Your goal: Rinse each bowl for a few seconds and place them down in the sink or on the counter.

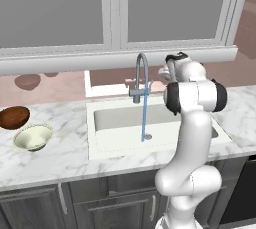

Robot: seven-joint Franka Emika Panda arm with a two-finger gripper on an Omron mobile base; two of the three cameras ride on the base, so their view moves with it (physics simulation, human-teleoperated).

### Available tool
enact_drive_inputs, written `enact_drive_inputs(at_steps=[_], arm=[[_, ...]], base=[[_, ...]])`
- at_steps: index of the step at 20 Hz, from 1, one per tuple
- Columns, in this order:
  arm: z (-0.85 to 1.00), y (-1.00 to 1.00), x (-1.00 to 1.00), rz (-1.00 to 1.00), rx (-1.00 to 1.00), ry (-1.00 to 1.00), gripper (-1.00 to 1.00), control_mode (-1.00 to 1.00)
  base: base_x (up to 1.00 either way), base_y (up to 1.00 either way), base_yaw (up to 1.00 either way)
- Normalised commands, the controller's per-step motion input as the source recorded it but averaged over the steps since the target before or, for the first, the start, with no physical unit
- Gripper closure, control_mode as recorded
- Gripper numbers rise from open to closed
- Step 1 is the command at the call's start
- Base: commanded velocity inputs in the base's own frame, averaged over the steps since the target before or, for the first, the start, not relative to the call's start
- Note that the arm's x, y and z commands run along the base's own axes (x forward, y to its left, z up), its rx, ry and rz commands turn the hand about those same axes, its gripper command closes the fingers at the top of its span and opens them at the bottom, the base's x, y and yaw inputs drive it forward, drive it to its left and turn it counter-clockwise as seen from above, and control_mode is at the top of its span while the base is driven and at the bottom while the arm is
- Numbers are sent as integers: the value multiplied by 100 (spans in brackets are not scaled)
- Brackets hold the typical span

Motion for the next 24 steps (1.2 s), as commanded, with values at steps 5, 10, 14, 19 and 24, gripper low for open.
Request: enact_drive_inputs(at_steps=[5, 10, 14, 19, 24], arm=[[18, 0, -62, 0, -1, 25, 100, -100], [1, 0, -62, 0, -3, 14, 100, -100], [0, 1, -45, 0, -2, 2, 100, -100], [1, 5, -39, 3, -2, 3, 100, -100], [7, 15, -38, 10, -7, 8, 100, -100]], base=[[0, 0, 0], [0, 0, 0], [0, 0, 0], [0, 0, 0], [0, 0, 0]])
